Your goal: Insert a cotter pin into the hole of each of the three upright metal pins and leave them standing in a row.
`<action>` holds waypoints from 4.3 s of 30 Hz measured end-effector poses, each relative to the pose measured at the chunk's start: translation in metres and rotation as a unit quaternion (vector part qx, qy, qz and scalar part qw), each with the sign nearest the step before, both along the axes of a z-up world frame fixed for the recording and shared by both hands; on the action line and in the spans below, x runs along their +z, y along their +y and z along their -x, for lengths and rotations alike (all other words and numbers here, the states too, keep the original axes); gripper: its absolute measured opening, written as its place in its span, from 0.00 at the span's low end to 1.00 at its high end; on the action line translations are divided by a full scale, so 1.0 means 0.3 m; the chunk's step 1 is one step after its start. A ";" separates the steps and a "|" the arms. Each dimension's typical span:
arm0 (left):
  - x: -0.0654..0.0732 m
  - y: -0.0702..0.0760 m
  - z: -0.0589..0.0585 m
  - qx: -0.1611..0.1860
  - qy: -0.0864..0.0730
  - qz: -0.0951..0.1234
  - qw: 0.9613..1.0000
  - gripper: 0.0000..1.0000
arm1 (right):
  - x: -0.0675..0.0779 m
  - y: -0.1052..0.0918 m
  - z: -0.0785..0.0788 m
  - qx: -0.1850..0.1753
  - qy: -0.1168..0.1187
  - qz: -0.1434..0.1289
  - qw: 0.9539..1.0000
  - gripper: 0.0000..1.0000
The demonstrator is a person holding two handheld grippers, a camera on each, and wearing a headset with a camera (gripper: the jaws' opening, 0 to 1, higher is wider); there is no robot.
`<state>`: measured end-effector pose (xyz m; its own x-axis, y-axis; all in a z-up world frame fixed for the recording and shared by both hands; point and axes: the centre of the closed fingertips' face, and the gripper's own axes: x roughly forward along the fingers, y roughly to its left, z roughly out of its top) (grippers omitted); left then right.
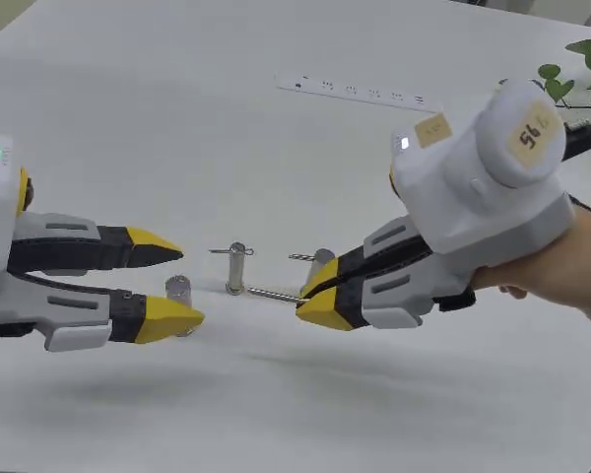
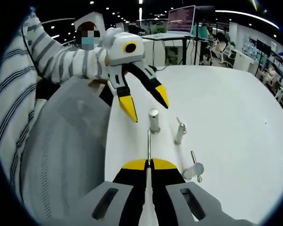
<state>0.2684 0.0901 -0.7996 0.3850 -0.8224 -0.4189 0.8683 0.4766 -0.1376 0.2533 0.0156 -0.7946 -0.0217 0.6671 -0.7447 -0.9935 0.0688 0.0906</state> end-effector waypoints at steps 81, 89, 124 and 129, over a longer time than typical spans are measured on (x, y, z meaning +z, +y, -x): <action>-0.116 0.001 -0.014 0.019 0.024 0.011 0.999 0.13 | -0.087 0.153 -0.049 0.025 -0.027 0.037 0.999 0.04; -0.116 0.003 -0.014 0.024 0.023 0.015 0.999 0.13 | -0.097 0.178 -0.047 0.022 -0.030 0.035 0.999 0.04; -0.117 -0.019 -0.015 0.027 0.029 0.019 0.999 0.13 | -0.076 0.212 -0.051 0.011 -0.032 0.011 0.999 0.03; -0.118 -0.019 -0.016 0.027 0.029 0.018 0.999 0.13 | -0.080 0.215 -0.052 0.010 -0.030 0.010 0.999 0.03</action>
